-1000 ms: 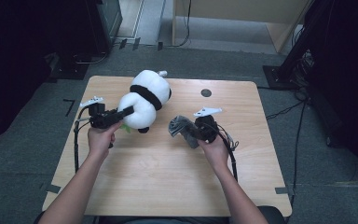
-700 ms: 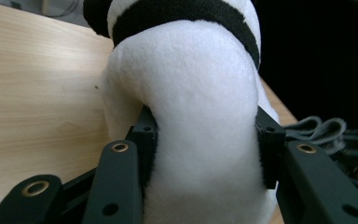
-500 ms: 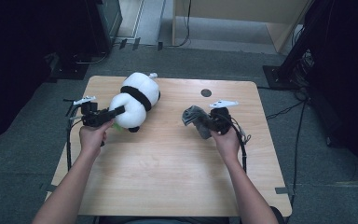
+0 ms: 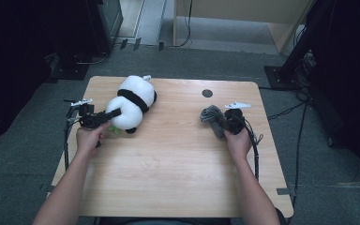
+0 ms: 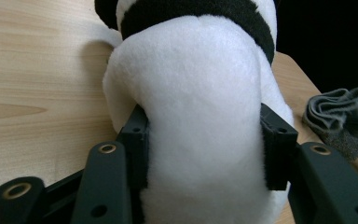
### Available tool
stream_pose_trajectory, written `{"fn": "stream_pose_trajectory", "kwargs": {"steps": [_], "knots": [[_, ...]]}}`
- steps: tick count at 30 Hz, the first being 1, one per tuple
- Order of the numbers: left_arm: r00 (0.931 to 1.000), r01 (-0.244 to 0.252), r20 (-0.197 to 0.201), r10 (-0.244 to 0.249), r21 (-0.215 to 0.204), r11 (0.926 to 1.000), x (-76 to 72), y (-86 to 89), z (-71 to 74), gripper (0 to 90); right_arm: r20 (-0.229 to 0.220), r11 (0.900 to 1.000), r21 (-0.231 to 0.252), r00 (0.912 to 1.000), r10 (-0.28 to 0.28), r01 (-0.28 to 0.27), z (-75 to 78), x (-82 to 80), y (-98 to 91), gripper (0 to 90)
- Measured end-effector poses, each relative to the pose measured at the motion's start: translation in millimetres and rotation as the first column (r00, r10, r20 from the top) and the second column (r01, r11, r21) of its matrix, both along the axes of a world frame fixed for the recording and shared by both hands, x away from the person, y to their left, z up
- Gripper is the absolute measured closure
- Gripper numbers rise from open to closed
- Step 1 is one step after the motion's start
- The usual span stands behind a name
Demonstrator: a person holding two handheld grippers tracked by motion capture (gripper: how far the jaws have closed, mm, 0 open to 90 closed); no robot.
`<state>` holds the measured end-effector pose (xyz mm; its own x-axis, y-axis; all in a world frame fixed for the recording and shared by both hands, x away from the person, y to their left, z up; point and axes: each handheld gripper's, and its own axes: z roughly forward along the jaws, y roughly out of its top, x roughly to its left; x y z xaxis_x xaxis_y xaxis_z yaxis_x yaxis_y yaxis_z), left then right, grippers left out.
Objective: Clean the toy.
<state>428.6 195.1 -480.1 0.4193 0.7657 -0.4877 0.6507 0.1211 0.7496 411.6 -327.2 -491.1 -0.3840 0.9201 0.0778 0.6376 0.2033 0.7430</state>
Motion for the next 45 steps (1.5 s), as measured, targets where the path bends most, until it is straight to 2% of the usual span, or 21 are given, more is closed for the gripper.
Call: {"fn": "stream_pose_trajectory", "kwargs": {"steps": [4, 7, 8, 10, 12, 14, 17, 21, 23, 26, 28, 30, 33, 36, 39, 42, 45], "knots": [[0.9971, 0.011, 0.074, -0.016, 0.073, 0.9972, -1.3, -3.6, -1.3, 38.3, -0.010, 0.9998, 0.017, 0.9999, -0.013, 0.013, -9.3, 4.8, -1.7, 71.8], [0.9963, 0.006, 0.086, -0.013, 0.076, 0.9971, -0.6, -3.8, -1.7, 32.8, -0.012, 0.9990, 0.042, 0.9998, -0.014, 0.014, -14.9, 6.7, -5.4, 66.9], [0.9965, 0.007, 0.082, -0.013, 0.076, 0.9971, 0.2, -3.5, -1.7, 27.9, -0.007, 0.9989, 0.045, 0.9999, -0.014, 0.015, -16.1, 7.1, -7.1, 64.6], [0.9980, 0.007, 0.063, -0.010, 0.060, 0.9981, 2.3, -2.0, -0.4, 24.0, -0.016, 0.9975, 0.067, 0.9997, -0.020, 0.021, -16.6, 8.2, -9.3, 60.5], [0.9985, 0.010, 0.053, -0.013, 0.056, 0.9984, 3.2, -0.9, 0.9, 21.6, -0.032, 0.9950, 0.093, 0.9989, -0.034, 0.037, -16.6, 9.5, -11.7, 52.1], [0.9974, 0.027, 0.065, -0.032, 0.074, 0.9969, 2.2, -2.0, 1.7, 21.7, -0.041, 0.9936, 0.099, 0.9979, -0.050, 0.054, -17.4, 10.9, -13.3, 44.4], [0.9952, 0.040, 0.085, -0.050, 0.109, 0.9932, 1.8, -4.3, 3.8, 21.4, -0.028, 0.9950, 0.080, 0.9980, -0.056, 0.059, -18.1, 10.8, -13.3, 39.1], [0.9975, 0.033, 0.057, -0.041, 0.130, 0.9910, 3.9, -4.0, 7.8, 17.3, -0.018, 0.9948, 0.090, 0.9988, -0.046, 0.048, -15.0, 10.4, -14.0, 37.5], [0.9960, 0.028, 0.079, -0.042, 0.166, 0.9858, 1.9, -5.2, 12.2, 17.2, -0.013, 0.9953, 0.090, 0.9993, -0.035, 0.036, -12.7, 10.0, -13.7, 37.5], [0.9957, 0.021, 0.084, -0.038, 0.198, 0.9800, 1.4, -5.1, 17.3, 17.2, 0.007, 0.9967, 0.071, 0.9992, -0.039, 0.039, -7.9, 8.2, -13.2, 37.5], [0.9953, 0.018, 0.089, -0.037, 0.204, 0.9788, 0.5, -3.8, 19.3, 17.2, 0.029, 0.9965, 0.068, 0.9983, -0.050, 0.048, -3.7, 6.1, -13.8, 37.5], [0.9932, 0.014, 0.110, -0.038, 0.210, 0.9776, -1.8, 0.0, 24.3, 18.0, 0.043, 0.9942, 0.094, 0.9975, -0.056, 0.052, 1.4, 4.1, -14.8, 37.1], [0.9914, 0.019, 0.124, -0.043, 0.186, 0.9824, -4.3, 4.7, 29.3, 20.8, 0.060, 0.9912, 0.124, 0.9967, -0.054, 0.047, 7.8, 1.6, -17.7, 37.0], [0.9918, 0.036, 0.113, -0.060, 0.203, 0.9784, -5.6, 6.7, 32.1, 20.6, 0.058, 0.9906, 0.130, 0.9970, -0.051, 0.043, 11.7, -0.8, -19.0, 37.0], [0.9905, 0.043, 0.118, -0.070, 0.219, 0.9749, -9.5, 6.1, 33.9, 20.6, 0.053, 0.9927, 0.118, 0.9980, -0.035, 0.028, 15.2, -5.2, -18.3, 37.4], [0.9888, 0.039, 0.129, -0.075, 0.262, 0.9642, -14.6, 3.9, 35.8, 20.4, 0.039, 0.9944, 0.105, 0.9991, -0.014, 0.010, 20.2, -12.9, -17.8, 37.5], [0.9909, 0.036, 0.113, -0.073, 0.294, 0.9551, -21.5, 1.6, 38.1, 20.2, 0.040, 0.9956, 0.094, 0.9991, -0.012, 0.008, 23.9, -21.9, -21.0, 37.6]]}}
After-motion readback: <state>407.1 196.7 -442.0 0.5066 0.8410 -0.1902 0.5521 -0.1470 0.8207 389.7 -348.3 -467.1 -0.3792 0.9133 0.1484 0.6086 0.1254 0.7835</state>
